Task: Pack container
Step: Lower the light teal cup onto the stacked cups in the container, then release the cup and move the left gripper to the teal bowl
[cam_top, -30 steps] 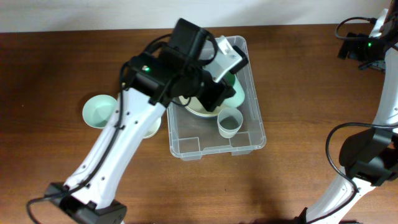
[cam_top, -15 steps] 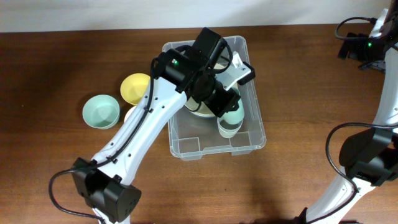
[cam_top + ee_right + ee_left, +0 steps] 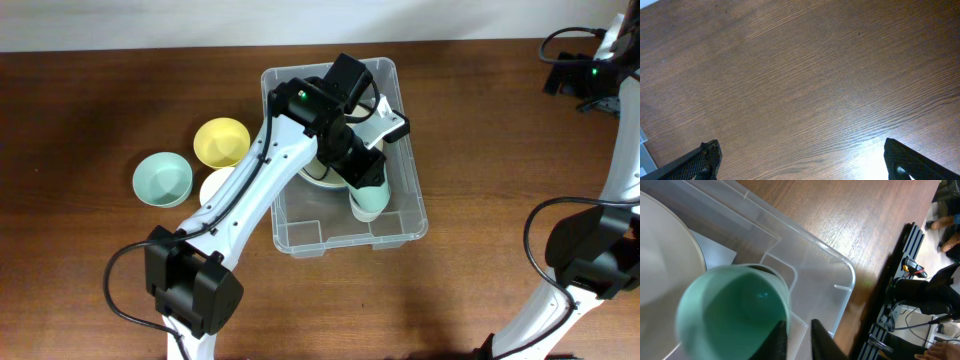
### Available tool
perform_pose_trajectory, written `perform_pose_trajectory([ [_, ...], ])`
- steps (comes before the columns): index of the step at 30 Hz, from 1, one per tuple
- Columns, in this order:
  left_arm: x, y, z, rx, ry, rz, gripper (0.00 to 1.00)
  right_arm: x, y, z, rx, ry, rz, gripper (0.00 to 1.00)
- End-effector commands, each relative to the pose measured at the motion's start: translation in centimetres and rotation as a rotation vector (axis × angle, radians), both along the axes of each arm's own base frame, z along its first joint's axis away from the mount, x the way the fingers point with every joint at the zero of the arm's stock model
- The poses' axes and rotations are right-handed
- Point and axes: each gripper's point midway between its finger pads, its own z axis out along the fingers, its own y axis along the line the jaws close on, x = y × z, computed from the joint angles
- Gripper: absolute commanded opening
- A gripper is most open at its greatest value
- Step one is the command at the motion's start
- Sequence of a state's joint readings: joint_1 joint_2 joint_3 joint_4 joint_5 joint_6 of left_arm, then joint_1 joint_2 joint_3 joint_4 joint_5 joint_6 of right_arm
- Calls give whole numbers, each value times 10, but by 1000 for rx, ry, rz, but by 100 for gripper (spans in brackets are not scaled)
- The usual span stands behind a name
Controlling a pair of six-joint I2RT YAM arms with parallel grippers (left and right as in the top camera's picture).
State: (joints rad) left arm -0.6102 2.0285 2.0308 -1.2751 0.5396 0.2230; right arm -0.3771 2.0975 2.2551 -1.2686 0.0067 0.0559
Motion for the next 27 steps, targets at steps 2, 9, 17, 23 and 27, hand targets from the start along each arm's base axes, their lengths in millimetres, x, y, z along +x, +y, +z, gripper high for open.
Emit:
perform_pose_trajectory([
  [2, 0, -4, -1, -11, -5, -15, 36, 0, 0, 12, -5, -29, -7, 99],
  [9, 28, -6, 11, -70, -67, 52, 46, 0, 0, 12, -6, -29, -7, 99],
  [17, 96, 74, 39, 42, -125, 457, 47, 0, 0, 12, -5, -29, -7, 99],
  [23, 121, 188, 47, 260, -159, 846, 55, 0, 0, 12, -5, -29, -7, 99],
  [27, 108, 265, 38, 450, -101, 1054, 58, 0, 0, 12, -5, -29, -7, 99],
])
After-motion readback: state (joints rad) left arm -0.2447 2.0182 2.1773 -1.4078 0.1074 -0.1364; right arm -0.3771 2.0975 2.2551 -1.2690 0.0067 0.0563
